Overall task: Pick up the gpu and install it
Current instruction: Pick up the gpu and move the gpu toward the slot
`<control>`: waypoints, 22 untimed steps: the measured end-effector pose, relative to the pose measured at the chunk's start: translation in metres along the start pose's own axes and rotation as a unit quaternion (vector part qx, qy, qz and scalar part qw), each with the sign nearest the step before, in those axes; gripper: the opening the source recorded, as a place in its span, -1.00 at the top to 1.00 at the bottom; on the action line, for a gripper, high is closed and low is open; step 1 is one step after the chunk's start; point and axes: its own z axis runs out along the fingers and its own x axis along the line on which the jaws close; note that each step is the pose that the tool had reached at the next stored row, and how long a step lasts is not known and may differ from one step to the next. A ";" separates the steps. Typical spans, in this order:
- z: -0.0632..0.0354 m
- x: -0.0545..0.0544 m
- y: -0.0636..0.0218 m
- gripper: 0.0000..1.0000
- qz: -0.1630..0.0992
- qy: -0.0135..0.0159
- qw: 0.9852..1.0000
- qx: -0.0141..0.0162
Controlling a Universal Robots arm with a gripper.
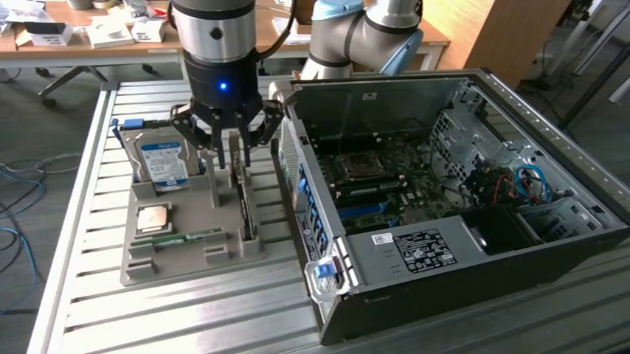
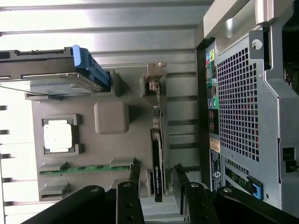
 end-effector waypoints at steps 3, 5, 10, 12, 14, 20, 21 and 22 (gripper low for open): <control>0.0000 0.000 0.0000 0.17 0.000 0.000 1.000 0.000; 0.0001 -0.001 -0.0001 0.17 0.000 0.000 1.000 0.000; 0.0002 -0.003 0.0001 0.17 0.000 0.000 1.000 0.000; 0.0002 -0.003 0.0001 0.17 0.000 0.000 1.000 0.000; 0.0004 -0.003 0.0001 0.17 0.000 0.000 1.000 0.000; 0.0048 -0.003 -0.0001 0.17 0.000 0.000 1.000 0.000; 0.0055 -0.003 -0.0002 0.17 0.000 0.000 1.000 0.000; 0.0064 -0.003 -0.0002 0.17 0.000 0.000 1.000 0.000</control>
